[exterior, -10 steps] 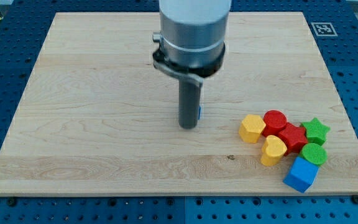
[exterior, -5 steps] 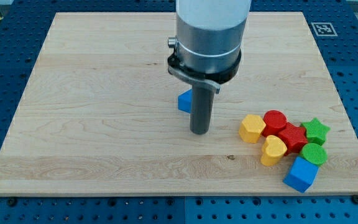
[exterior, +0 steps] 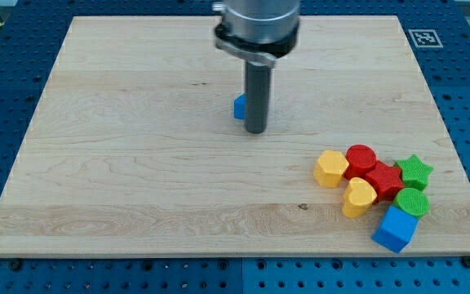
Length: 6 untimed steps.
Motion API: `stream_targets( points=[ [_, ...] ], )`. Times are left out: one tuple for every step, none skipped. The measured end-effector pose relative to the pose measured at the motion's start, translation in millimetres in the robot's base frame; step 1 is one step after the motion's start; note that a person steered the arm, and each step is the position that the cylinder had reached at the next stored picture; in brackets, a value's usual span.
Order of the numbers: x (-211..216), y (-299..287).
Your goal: Slide blue triangle to the center left of the board
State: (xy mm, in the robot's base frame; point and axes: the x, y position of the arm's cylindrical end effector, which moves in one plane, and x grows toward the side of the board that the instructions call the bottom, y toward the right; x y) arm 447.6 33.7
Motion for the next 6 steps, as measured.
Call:
stream_targets(
  points=[
    [0,0],
    [-13,0],
    [-46,-3],
    [-53,-6],
    [-46,-21],
    [-46,-53]
  ],
)
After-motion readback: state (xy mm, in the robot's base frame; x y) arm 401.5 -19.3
